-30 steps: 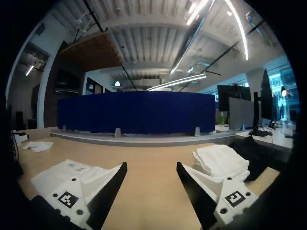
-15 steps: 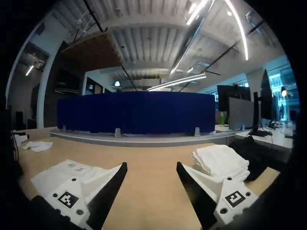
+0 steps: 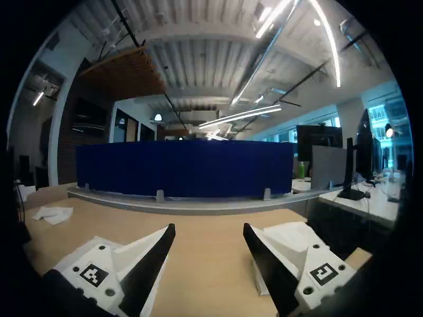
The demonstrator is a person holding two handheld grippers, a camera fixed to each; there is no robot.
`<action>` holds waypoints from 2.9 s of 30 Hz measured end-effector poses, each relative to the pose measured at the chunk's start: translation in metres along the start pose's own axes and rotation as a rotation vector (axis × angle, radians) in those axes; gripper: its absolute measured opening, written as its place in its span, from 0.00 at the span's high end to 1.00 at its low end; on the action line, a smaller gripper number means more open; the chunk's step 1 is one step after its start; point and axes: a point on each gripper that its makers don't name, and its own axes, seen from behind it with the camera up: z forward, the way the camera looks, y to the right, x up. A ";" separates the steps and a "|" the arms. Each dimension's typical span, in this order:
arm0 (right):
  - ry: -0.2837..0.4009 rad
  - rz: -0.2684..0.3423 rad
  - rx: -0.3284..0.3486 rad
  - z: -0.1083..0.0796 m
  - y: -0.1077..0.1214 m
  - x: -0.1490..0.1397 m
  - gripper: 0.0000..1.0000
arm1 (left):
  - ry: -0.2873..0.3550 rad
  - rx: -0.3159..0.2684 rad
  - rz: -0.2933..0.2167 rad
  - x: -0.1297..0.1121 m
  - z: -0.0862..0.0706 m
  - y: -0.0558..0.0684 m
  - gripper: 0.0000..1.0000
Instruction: Fold towel
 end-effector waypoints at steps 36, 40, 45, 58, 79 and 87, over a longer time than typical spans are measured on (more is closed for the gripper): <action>-0.243 -0.163 0.322 -0.022 -0.050 0.129 0.00 | -0.258 -0.357 0.085 0.122 -0.008 0.082 0.01; -0.281 -0.190 0.362 -0.028 -0.057 0.123 0.00 | -0.280 -0.398 0.102 0.116 -0.009 0.089 0.01; -0.342 -0.221 0.415 -0.037 -0.068 0.103 0.00 | -0.330 -0.451 0.139 0.095 -0.016 0.099 0.01; -0.519 -0.286 0.541 -0.058 -0.092 0.024 0.00 | -0.493 -0.563 0.215 0.011 -0.040 0.115 0.01; -0.732 -0.327 0.642 -0.093 -0.099 -0.096 0.00 | -0.773 -0.720 0.293 -0.129 -0.086 0.130 0.01; -0.764 -0.331 0.669 -0.097 -0.107 -0.138 0.00 | -0.830 -0.744 0.307 -0.173 -0.091 0.137 0.01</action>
